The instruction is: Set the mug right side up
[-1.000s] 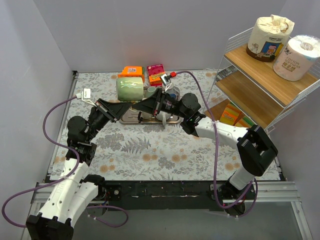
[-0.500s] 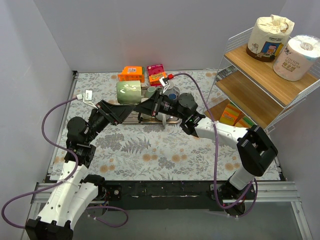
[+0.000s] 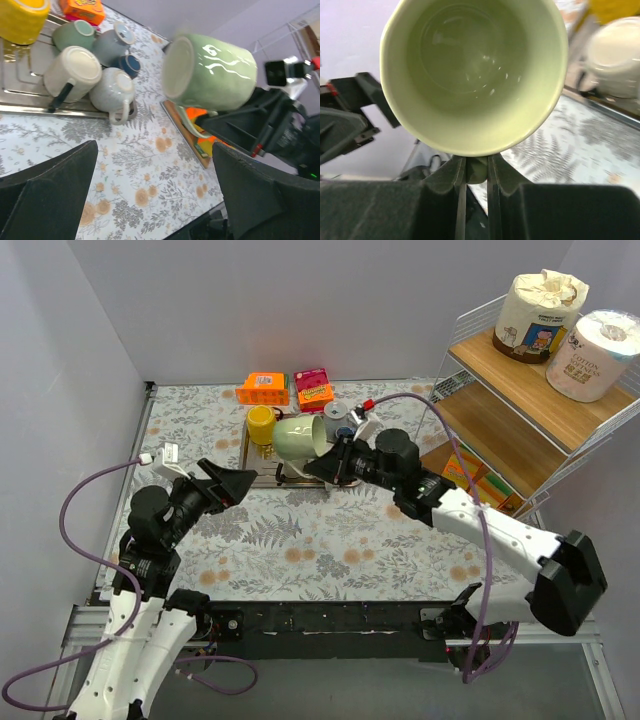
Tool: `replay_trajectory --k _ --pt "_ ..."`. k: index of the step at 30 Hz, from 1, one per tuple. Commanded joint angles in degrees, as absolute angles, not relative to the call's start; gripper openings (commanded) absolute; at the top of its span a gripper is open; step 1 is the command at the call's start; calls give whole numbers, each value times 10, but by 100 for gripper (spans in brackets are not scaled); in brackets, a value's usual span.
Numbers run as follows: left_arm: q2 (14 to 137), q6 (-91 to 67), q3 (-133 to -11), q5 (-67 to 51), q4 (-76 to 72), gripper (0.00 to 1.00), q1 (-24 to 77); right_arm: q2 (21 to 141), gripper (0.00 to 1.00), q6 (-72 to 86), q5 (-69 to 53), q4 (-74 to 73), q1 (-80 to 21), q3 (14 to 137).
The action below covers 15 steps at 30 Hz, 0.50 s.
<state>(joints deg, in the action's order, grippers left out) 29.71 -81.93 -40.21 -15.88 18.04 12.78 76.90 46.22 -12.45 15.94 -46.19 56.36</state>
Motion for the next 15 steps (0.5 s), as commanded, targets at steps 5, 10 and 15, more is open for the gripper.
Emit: replay_trajectory --k 5,10,15 --pt "359 -795 -439 -21 287 98 129 617 1 298 173 -199 -454 548" --pt "425 -808 -466 60 304 98 129 585 1 315 258 -321 -443 499" --pt "432 -804 -461 112 294 98 129 580 1 318 234 -333 -395 445"
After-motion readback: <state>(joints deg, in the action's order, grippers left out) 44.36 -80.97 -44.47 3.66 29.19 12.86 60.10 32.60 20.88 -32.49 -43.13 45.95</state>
